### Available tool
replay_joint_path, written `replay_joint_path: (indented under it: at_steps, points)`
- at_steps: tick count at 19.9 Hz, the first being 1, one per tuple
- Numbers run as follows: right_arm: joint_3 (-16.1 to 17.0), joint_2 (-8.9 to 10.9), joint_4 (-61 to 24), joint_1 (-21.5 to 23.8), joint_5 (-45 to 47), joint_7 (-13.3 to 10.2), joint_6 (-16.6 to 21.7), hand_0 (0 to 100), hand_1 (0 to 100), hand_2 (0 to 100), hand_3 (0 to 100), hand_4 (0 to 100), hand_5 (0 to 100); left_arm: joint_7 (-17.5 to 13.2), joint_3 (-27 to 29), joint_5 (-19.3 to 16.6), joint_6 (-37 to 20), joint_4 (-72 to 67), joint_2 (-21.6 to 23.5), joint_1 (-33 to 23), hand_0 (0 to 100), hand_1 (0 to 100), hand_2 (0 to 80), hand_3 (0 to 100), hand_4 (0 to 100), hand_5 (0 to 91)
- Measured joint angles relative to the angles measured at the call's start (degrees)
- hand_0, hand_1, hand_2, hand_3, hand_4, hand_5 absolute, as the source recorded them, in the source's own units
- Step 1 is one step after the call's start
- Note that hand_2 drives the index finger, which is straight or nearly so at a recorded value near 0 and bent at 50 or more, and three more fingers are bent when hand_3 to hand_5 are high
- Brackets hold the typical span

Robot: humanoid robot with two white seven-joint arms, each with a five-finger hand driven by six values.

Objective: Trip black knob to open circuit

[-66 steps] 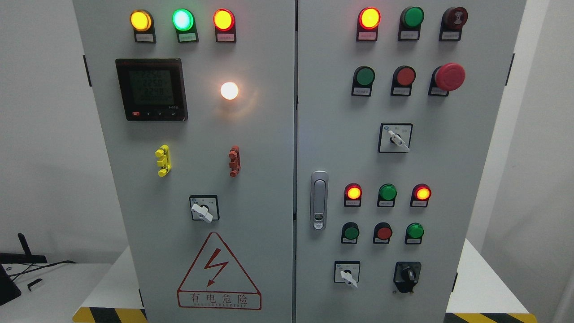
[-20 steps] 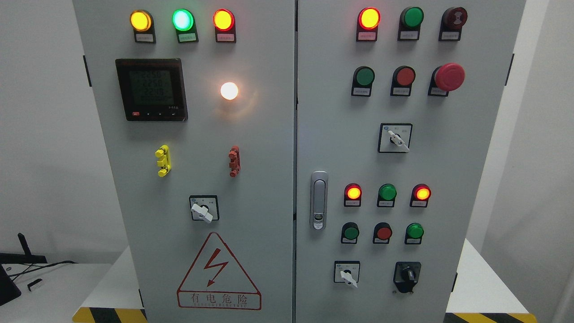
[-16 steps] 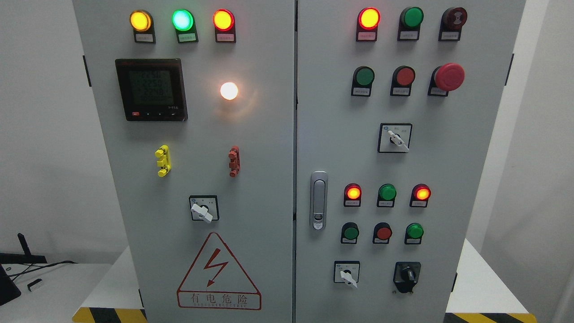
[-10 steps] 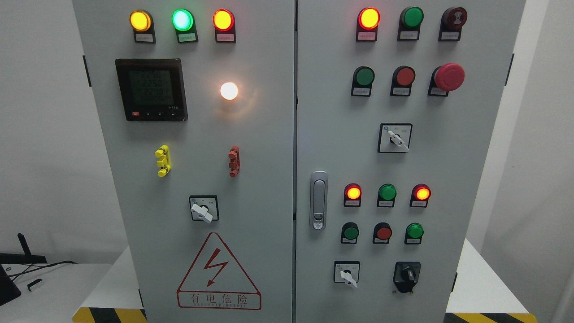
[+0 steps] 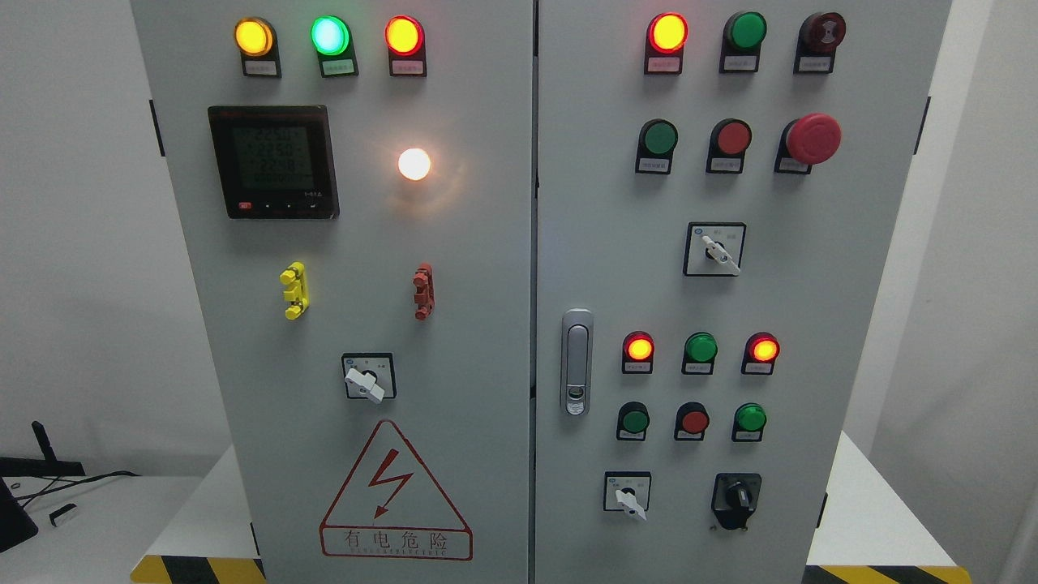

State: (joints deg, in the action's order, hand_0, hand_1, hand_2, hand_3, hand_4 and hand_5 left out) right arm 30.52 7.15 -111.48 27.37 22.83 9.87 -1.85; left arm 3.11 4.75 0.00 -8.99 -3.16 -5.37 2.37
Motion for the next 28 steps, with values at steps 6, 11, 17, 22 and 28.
replay_joint_path:
  at_steps: [6,11,17,22,28]
  points:
    - [-1.5,0.87,-0.6,-3.8,-2.3,-1.7,-0.4,27,76,42,100,100,92,-0.2,0.0,0.0,0.0,0.0,0.0,0.0,12,39,0.0,0,0,0.0]
    - [-3.0,1.32,-0.8,-5.9,-4.1,-2.4,-0.5,26,79,43,100,100,94,-0.1,0.0,0.0,0.0,0.0,0.0,0.0,12,39,0.0,0,0,0.0]
    - [-5.7,1.63,-0.8,-7.7,-6.4,-4.3,-1.3,32,79,42,100,100,93,0.0,0.0,0.0,0.0,0.0,0.0,0.0,12,39,0.0,0,0,0.0]
    - [-8.3,1.75,-0.4,-10.0,-8.1,-6.2,-2.4,37,78,42,100,100,93,0.0,0.0,0.0,0.0,0.0,0.0,0.0,12,39,0.0,0,0,0.0]
    - [-10.8,1.86,0.9,-13.3,-9.8,-7.0,-3.9,40,79,42,100,100,93,0.0,0.0,0.0,0.0,0.0,0.0,0.0,12,39,0.0,0,0,0.0]
